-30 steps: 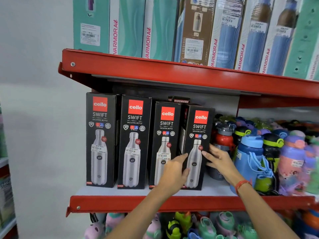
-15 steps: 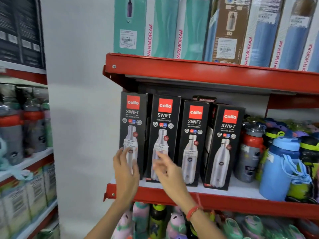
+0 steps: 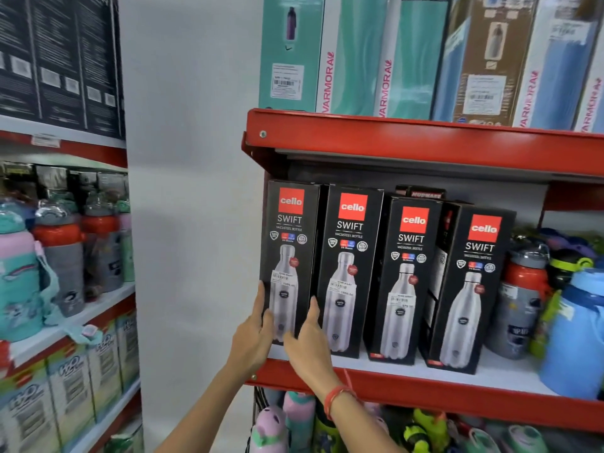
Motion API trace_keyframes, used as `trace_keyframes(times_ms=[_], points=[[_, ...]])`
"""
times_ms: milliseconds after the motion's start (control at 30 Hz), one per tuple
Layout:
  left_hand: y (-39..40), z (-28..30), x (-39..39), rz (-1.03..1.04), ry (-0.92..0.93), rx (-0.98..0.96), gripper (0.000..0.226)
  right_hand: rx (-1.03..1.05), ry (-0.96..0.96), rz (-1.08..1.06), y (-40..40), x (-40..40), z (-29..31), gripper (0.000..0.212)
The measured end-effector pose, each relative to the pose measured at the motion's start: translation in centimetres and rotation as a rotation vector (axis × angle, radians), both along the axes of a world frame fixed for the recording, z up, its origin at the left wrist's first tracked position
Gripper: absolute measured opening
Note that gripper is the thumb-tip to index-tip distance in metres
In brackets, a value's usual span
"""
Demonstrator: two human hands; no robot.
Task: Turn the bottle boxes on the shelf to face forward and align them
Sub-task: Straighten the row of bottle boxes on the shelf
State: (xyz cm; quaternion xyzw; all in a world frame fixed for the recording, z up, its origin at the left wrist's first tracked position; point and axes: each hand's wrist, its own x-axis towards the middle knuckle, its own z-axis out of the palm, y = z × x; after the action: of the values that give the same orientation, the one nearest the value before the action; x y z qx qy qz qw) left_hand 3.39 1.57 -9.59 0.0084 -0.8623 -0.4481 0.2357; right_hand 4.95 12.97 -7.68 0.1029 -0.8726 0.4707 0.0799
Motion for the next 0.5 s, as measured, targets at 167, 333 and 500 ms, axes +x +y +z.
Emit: trace_keyframes(times_ms=[167, 333, 500], points=[[-1.2, 0.3, 1.0, -0.037, 0.030, 0.002, 0.049, 0.006, 0.005, 0.006, 0.3, 0.0, 0.0, 0.084], [-2.2, -0.9, 3.4, -0.048, 0.076, 0.022, 0.048, 0.029, 0.041, 0.010, 1.7, 2.0, -0.5, 0.077], [-1.8, -0.9, 5.6, -0.031, 0.153, -0.028, 0.048, 0.010, 0.085, 0.008, 2.4, 3.8, -0.7, 0.075]])
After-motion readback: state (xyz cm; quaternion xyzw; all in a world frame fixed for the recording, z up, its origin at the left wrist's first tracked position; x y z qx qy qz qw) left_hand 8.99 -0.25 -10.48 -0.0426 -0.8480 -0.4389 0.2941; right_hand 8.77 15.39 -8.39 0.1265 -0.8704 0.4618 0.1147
